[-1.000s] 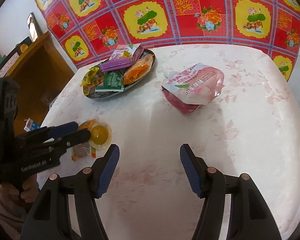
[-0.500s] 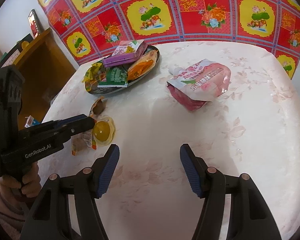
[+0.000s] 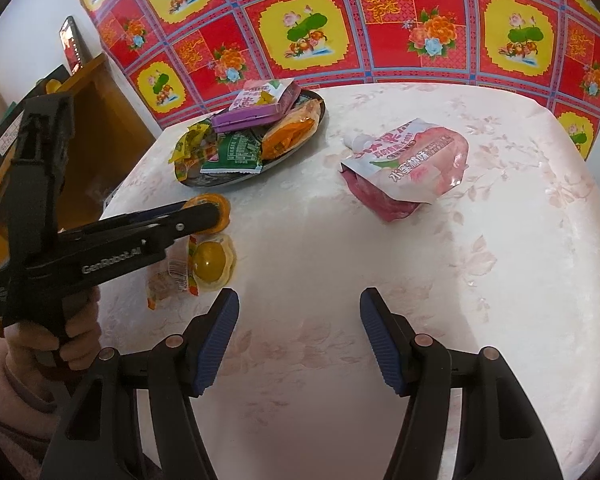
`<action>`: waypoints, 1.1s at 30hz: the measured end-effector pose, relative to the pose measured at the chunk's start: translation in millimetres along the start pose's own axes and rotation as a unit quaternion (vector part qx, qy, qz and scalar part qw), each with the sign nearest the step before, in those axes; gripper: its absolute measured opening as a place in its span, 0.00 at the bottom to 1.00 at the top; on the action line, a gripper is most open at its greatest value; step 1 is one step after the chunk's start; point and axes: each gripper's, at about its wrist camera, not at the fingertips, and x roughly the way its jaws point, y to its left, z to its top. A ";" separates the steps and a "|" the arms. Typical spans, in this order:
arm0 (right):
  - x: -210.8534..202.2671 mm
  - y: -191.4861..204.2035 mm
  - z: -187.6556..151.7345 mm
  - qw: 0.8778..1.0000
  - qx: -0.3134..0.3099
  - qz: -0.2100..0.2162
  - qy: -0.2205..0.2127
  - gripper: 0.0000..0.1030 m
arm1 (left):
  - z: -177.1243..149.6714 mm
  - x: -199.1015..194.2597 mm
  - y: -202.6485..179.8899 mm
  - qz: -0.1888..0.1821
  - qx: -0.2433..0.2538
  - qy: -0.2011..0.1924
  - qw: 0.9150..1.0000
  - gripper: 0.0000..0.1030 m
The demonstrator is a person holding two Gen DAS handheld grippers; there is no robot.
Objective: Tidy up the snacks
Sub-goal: 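Move the left gripper to the orange jelly candies and grasp them, then grasp the clear candy-stick packet with the right gripper while the left gripper holds the jelly candies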
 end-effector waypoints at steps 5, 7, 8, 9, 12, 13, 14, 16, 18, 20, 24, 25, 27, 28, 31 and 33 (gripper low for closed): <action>2.1 2.2 -0.3 1.000 -0.002 0.004 0.003 0.63 | 0.3 2.9 -3.0 0.006 0.015 -0.004 1.000 0.23; 2.3 4.1 -0.8 1.000 -0.004 0.005 0.004 0.63 | -0.6 2.3 -2.5 0.004 0.015 -0.005 1.000 0.22; 2.2 5.3 -0.8 1.000 -0.005 0.006 0.004 0.63 | -0.9 1.5 -2.3 0.005 0.014 -0.006 1.000 0.22; 2.1 6.5 -0.6 1.000 -0.007 0.007 0.004 0.63 | -1.2 0.0 -1.7 0.006 0.013 -0.008 1.000 0.22; 1.3 11.1 -1.0 1.000 -0.012 0.011 0.003 0.63 | -2.6 -8.3 4.0 0.009 0.003 -0.016 1.000 0.22; 1.4 13.2 -1.2 1.000 -0.014 0.013 0.004 0.63 | -3.6 -12.5 8.2 0.012 -0.003 -0.018 1.000 0.22; 1.8 14.9 -1.5 1.000 -0.016 0.016 0.005 0.63 | -4.2 -14.6 10.3 0.015 -0.006 -0.019 1.000 0.22; 2.9 20.9 -2.1 0.999 -0.023 0.022 0.007 0.63 | -6.9 -20.9 18.4 0.023 -0.016 -0.021 0.999 0.22; 4.2 26.9 -3.3 0.999 -0.031 0.028 0.010 0.63 | -10.9 -26.0 28.1 0.031 -0.028 -0.022 0.999 0.22; 6.4 33.5 -4.8 0.999 -0.040 0.034 0.015 0.63 | -14.2 -29.3 36.0 0.037 -0.038 -0.022 0.998 0.22; 9.5 46.8 -6.9 0.997 -0.057 0.047 0.025 0.63 | -22.4 -36.4 51.2 0.045 -0.057 -0.023 0.997 0.22; 10.5 51.7 -7.2 0.996 -0.063 0.050 0.026 0.63 | -24.6 -38.5 54.9 0.047 -0.061 -0.024 0.997 0.22; 12.1 59.4 -7.4 0.995 -0.072 0.054 0.029 0.63 | -28.0 -41.4 59.0 0.048 -0.066 -0.025 0.996 0.22; 13.4 64.7 -7.5 0.995 -0.079 0.059 0.031 0.63 | -29.5 -42.9 61.6 0.048 -0.070 -0.026 0.996 0.22; 19.1 78.7 -8.8 0.992 -0.100 0.070 0.041 0.63 | -32.6 -45.5 67.0 0.048 -0.076 -0.027 0.996 0.22; 23.6 86.4 -10.4 0.990 -0.115 0.070 0.047 0.63 | -34.6 -46.3 70.1 0.047 -0.080 -0.027 0.995 0.22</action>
